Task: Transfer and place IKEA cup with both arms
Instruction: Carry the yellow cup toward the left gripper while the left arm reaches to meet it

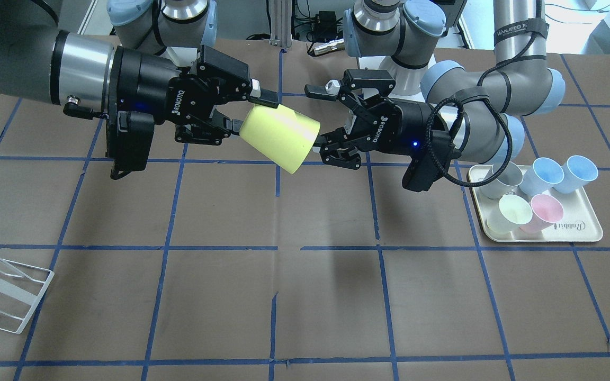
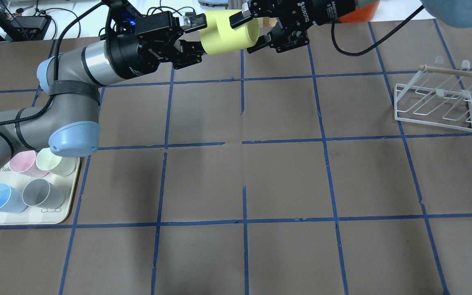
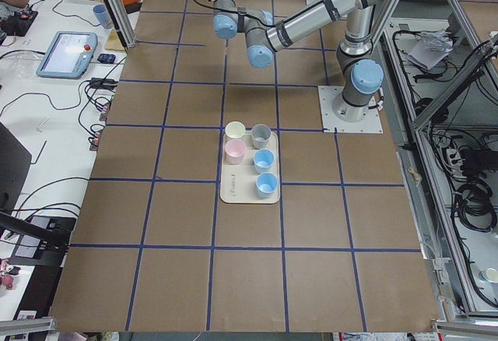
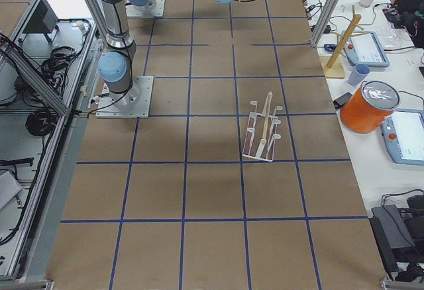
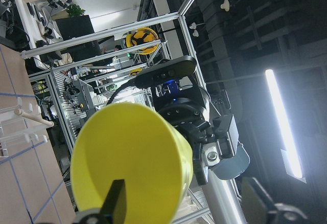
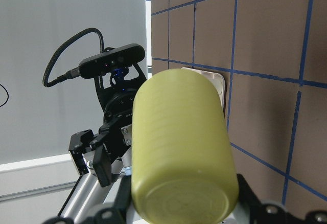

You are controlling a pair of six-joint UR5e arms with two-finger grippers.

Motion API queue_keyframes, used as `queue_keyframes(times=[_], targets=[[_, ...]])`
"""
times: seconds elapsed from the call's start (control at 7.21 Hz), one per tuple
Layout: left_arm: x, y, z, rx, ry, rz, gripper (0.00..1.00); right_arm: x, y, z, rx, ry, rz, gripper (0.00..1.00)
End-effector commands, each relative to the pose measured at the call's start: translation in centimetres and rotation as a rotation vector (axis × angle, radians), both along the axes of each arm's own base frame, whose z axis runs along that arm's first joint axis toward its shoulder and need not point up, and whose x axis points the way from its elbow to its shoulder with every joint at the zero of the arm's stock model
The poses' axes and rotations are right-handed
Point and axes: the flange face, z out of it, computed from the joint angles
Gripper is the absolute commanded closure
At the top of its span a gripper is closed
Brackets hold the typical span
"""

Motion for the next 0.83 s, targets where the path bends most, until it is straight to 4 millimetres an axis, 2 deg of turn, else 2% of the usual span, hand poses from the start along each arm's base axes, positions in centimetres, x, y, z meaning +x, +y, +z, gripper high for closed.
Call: queue_keyframes(times=[0.0, 0.14, 0.28, 0.42, 0.55, 0.69], targets=[[-0.14, 0.03, 0.29, -0.021, -0.004, -0.002, 0.89, -0.05, -0.02, 0.04, 0.004, -0.003, -0.004, 0.86], [-0.14, 0.08, 0.4, -0.024, -0.004, -0.002, 1.0, -0.05, -0.06, -0.12, 0.008, -0.003, -0.004, 0.82], [-0.15, 0.12, 0.48, -0.026, -0.004, -0.002, 1.0, 0.04, -0.03, -0.12, 0.01, -0.004, -0.004, 0.41], [-0.14, 0.1, 0.56, -0.029, -0.004, -0.002, 1.0, 0.05, 0.02, -0.02, 0.055, 0.001, -0.024, 0.14], [-0.13, -0.06, 0.94, -0.035, -0.005, -0.003, 1.0, -0.05, -0.03, 0.05, 0.069, 0.004, -0.032, 0.0], [-0.12, -0.12, 0.93, -0.033, -0.005, -0.003, 1.0, -0.04, 0.02, 0.14, 0.069, 0.004, -0.033, 0.0]])
